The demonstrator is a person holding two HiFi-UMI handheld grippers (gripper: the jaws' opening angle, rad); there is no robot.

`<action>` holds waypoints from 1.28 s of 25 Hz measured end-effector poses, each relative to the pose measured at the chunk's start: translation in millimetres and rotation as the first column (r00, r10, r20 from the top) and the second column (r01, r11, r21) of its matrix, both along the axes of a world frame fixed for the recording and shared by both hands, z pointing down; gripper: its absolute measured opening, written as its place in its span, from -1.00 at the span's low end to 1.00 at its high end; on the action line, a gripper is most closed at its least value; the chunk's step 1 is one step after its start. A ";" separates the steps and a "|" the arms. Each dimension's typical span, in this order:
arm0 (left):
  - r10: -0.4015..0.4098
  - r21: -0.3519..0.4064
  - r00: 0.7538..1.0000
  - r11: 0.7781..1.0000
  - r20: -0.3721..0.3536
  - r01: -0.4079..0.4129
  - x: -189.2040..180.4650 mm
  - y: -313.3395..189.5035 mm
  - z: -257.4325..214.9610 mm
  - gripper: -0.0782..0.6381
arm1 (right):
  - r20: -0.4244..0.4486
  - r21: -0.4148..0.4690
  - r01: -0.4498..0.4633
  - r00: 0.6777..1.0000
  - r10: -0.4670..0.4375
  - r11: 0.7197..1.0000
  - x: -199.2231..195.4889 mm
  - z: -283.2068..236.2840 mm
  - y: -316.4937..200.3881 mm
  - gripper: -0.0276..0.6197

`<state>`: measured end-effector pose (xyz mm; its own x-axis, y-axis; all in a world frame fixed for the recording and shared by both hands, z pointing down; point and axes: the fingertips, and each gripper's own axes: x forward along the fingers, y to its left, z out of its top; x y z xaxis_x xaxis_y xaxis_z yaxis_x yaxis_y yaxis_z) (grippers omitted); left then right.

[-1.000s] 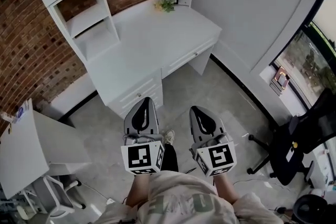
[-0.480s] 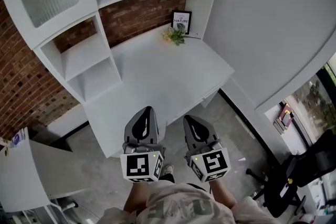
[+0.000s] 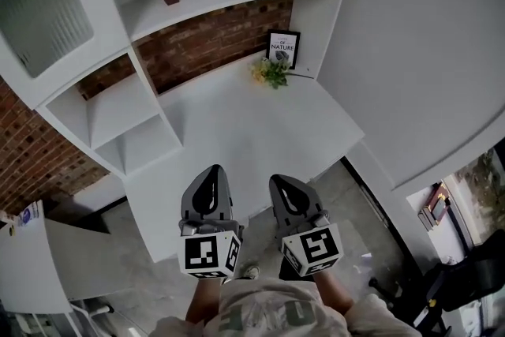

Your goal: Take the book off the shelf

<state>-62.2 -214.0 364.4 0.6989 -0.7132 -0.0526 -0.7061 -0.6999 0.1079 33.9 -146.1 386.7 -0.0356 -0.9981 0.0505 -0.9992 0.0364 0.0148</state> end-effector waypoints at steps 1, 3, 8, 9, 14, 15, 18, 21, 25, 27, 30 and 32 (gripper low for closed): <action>-0.022 0.002 1.000 1.000 0.002 0.022 6.0 -6.4 -1.3 -0.75 | -0.006 0.010 0.031 0.999 -0.031 0.999 5.4 -3.3 -11.2 -0.87; -0.074 0.008 0.997 0.997 0.000 0.074 18.6 -16.1 -6.1 -0.75 | -0.015 0.027 0.098 0.995 -0.097 0.995 17.5 -9.0 -31.0 -0.87; -0.216 0.013 0.976 0.976 -0.026 0.216 47.8 -40.1 -18.5 -0.75 | -0.017 0.028 0.255 0.967 -0.254 0.967 47.9 -19.2 -73.9 -0.87; -0.242 0.009 0.970 0.970 -0.027 0.242 53.1 -43.6 -19.4 -0.75 | -0.022 0.027 0.289 0.957 -0.289 0.957 51.9 -22.2 -79.2 -0.87; -0.333 -0.013 0.942 0.943 -0.037 0.333 78.6 -52.8 -22.5 -0.75 | -0.039 0.044 0.400 0.916 -0.399 0.915 75.5 -35.3 -95.1 -0.87; -0.348 -0.015 0.937 0.938 -0.039 0.348 83.5 -53.4 -22.7 -0.75 | -0.039 0.047 0.419 0.908 -0.417 0.907 80.6 -36.0 -97.8 -0.87; -0.399 -0.008 0.917 0.917 -0.024 0.399 94.4 -54.6 -22.5 -0.75 | -0.032 0.053 0.463 0.887 -0.462 0.885 93.6 -36.6 -104.4 -0.87; -0.441 -0.002 0.898 0.898 -0.007 0.441 102.4 -57.2 -23.8 -0.75 | -0.019 0.070 0.493 0.870 -0.493 0.867 103.7 -41.5 -109.4 -0.87; -0.481 0.012 0.877 0.877 0.011 0.481 113.2 -57.4 -26.1 -0.75 | -0.014 0.094 0.524 0.851 -0.525 0.847 116.6 -48.1 -112.5 -0.87; -0.497 0.016 0.868 0.868 0.014 0.497 118.2 -56.2 -26.5 -0.75 | -0.012 0.105 0.536 0.843 -0.537 0.838 122.4 -49.6 -113.7 -0.87; -0.511 0.017 0.859 0.860 0.032 0.510 126.4 -53.2 -23.2 -0.75 | 0.000 0.115 0.545 0.836 -0.548 0.831 130.2 -49.4 -115.9 -0.87; -0.516 0.010 0.855 0.856 0.044 0.516 129.8 -49.9 -20.3 -0.75 | 0.013 0.119 0.546 0.835 -0.551 0.830 133.8 -49.2 -117.7 -0.87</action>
